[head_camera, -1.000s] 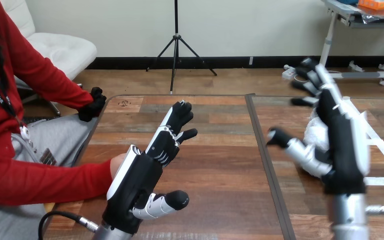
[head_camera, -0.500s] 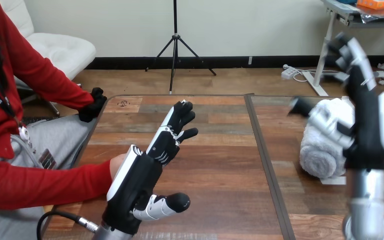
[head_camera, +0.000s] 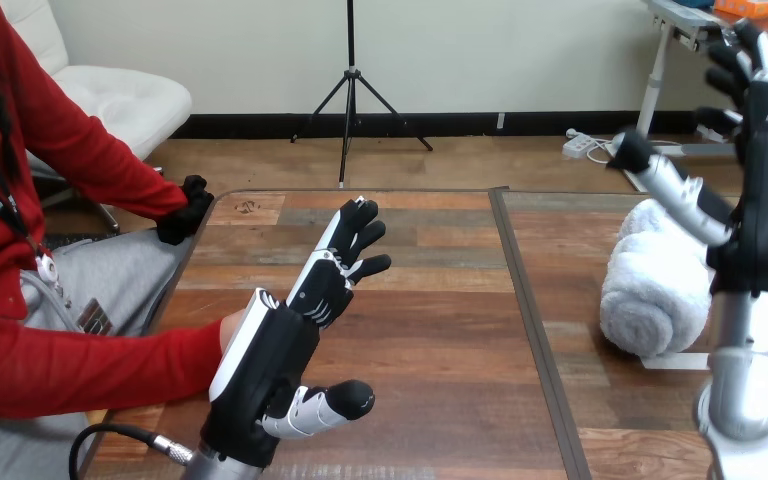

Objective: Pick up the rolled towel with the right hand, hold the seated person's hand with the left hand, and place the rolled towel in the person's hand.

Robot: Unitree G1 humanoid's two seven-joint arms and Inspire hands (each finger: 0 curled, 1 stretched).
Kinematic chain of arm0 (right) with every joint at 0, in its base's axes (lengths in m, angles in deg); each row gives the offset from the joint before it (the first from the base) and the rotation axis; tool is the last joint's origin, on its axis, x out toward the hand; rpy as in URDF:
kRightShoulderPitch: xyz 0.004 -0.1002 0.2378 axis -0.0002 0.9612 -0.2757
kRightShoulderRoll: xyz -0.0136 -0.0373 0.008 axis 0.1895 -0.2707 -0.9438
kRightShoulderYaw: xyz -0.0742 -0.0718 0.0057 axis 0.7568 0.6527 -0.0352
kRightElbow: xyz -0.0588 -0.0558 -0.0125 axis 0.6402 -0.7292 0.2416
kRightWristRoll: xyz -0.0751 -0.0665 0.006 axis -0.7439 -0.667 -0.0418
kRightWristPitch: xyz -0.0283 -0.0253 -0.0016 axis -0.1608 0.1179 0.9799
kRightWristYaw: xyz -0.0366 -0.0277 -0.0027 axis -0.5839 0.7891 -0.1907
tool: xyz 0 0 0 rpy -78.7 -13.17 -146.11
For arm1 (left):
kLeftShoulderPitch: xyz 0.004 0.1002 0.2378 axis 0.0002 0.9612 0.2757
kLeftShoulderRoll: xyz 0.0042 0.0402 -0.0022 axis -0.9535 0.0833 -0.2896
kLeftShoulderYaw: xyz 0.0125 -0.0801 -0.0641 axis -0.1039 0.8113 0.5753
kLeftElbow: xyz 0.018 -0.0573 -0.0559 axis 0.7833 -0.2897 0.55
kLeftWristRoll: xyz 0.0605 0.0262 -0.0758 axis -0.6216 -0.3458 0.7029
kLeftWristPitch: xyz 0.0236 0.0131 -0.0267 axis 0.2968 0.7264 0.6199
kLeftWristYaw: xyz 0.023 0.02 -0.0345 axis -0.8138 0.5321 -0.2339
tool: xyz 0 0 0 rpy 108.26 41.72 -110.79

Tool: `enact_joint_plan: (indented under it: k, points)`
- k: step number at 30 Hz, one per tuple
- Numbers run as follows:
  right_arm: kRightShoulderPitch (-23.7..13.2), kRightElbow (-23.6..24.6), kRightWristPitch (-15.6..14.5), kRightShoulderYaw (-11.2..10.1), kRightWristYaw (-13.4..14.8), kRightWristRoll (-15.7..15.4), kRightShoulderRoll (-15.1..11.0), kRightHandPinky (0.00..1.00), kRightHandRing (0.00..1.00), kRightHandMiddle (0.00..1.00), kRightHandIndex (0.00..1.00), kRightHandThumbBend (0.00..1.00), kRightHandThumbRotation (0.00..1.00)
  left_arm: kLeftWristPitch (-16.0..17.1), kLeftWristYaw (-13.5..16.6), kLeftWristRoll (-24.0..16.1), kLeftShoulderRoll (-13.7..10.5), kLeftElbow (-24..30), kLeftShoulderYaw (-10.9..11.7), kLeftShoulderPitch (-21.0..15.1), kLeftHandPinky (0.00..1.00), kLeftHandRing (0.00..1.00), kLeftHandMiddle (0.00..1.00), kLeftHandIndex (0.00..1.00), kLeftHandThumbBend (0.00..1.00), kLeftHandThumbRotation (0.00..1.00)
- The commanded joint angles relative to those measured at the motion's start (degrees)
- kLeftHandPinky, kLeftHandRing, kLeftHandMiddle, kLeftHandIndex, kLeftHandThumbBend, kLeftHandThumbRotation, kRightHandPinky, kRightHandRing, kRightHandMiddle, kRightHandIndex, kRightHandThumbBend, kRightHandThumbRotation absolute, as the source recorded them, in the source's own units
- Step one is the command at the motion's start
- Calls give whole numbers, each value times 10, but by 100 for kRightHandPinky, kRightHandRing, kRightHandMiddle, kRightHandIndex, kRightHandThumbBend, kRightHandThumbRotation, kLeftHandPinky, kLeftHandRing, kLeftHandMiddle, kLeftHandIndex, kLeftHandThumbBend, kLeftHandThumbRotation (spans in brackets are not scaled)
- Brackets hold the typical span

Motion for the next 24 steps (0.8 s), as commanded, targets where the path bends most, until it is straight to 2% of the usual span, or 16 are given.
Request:
enact_joint_plan:
  k: [1, 9, 14, 19, 22, 23, 24]
  points:
    - [-63, 35, -56, -4, -16, 1, -31, 74, 87, 90, 97, 100, 65, 16, 13, -6, -5, 0, 8, -20, 87, 96, 100, 99, 100, 79]
    - [-102, 35, -149, 2, -37, -11, -58, 72, 86, 91, 98, 100, 63, 36, 26, -17, -5, -10, 13, -27, 85, 95, 99, 99, 100, 80]
    - [-136, 19, -207, 10, -49, -20, -73, 69, 84, 90, 97, 100, 64, 41, 28, -15, -6, -10, 12, -29, 84, 95, 99, 99, 100, 81]
    - [-174, -18, -243, 19, -59, -22, -86, 66, 83, 90, 96, 100, 64, 43, 33, -18, -8, -9, 13, -30, 84, 95, 99, 99, 100, 82]
    - [-197, -46, -259, 27, -62, -32, -97, 61, 78, 89, 96, 100, 65, 40, 35, -18, -10, -6, 12, -28, 84, 95, 99, 99, 100, 83]
    - [-204, -55, -263, 31, -62, -36, -101, 51, 66, 85, 96, 100, 67, 40, 35, -18, -11, -5, 12, -28, 84, 95, 99, 99, 100, 82]
    - [-209, -61, -266, 33, -63, -38, -103, 47, 62, 84, 96, 100, 68, 40, 35, -18, -11, -5, 11, -28, 85, 95, 99, 99, 100, 82]
